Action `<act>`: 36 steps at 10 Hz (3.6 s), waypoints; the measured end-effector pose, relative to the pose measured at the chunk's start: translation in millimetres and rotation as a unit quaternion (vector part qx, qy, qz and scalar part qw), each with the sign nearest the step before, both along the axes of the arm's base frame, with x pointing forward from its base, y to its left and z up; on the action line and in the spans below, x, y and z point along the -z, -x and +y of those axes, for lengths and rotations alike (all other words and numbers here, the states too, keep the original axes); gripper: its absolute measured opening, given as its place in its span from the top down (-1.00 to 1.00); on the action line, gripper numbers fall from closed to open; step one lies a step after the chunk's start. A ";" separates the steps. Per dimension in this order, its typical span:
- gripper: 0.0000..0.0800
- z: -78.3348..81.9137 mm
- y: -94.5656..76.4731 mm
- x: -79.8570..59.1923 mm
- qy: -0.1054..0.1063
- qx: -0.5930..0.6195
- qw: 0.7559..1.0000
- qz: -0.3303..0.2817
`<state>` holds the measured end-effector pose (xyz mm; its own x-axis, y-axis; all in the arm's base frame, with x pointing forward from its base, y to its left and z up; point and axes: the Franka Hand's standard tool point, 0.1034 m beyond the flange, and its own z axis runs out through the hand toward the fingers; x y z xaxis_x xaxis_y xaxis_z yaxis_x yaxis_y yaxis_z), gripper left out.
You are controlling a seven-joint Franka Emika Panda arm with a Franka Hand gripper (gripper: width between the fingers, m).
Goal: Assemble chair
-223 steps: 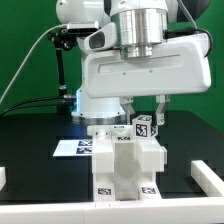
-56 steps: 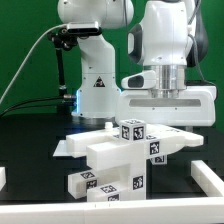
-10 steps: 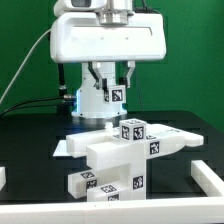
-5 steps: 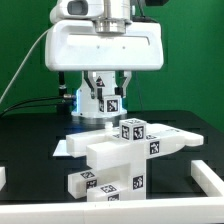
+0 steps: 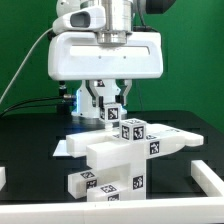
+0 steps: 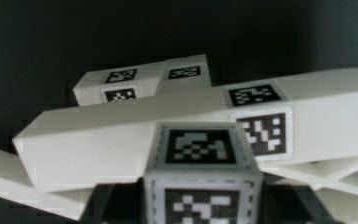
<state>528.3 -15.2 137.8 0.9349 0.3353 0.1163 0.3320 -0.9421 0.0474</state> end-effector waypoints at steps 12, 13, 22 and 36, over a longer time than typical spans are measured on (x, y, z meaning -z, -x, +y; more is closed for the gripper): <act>0.29 -0.8 -5.2 9.1 0.008 0.001 1.000 -0.003; 0.29 -1.6 -5.7 9.0 0.008 0.001 1.000 -0.005; -0.62 -2.2 -6.0 9.0 0.009 0.001 1.000 -0.007; 0.28 -0.4 0.4 19.9 -0.011 0.075 0.996 0.048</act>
Offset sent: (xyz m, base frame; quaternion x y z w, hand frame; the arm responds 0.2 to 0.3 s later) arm 0.0053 0.0006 -0.0046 -0.0014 0.0067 0.0018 1.0000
